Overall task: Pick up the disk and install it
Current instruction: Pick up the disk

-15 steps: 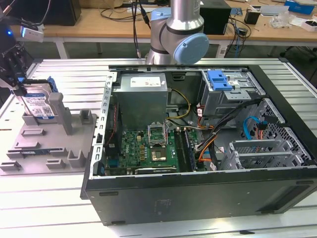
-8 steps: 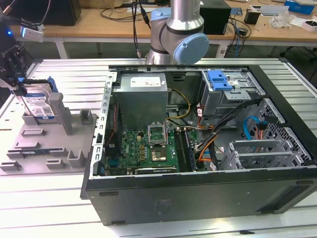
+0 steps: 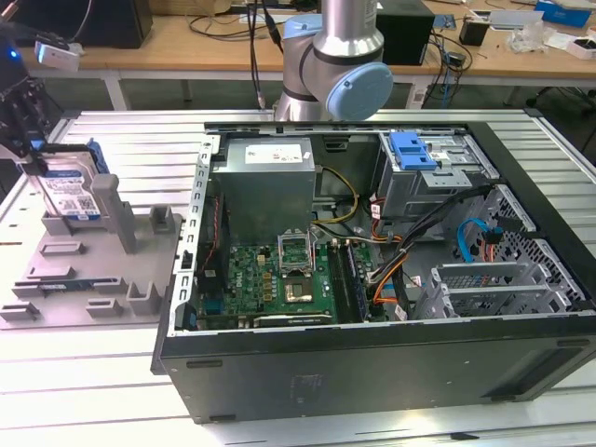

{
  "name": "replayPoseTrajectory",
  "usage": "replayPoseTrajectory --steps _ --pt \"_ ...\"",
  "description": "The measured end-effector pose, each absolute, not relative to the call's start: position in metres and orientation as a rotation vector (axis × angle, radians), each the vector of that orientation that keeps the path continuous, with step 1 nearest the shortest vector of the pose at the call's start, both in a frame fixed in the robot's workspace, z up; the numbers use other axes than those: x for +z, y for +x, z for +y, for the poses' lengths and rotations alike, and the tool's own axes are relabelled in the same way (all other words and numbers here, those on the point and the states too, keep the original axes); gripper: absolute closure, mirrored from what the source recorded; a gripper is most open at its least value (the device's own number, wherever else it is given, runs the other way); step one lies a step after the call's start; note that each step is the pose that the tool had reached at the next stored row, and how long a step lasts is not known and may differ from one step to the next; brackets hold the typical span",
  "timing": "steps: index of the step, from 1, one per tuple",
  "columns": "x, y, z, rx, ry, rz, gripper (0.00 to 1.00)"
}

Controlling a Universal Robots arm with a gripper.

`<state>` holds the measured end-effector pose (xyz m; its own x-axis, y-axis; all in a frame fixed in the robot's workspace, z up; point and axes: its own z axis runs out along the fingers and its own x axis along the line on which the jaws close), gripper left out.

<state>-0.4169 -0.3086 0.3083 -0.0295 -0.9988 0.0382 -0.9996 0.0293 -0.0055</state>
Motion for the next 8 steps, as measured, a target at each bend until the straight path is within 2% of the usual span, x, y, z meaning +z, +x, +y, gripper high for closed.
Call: replayPoseTrajectory --steps 8 --pt "0.333 -0.417 -0.309 0.048 2.172 -2.237 0.63"
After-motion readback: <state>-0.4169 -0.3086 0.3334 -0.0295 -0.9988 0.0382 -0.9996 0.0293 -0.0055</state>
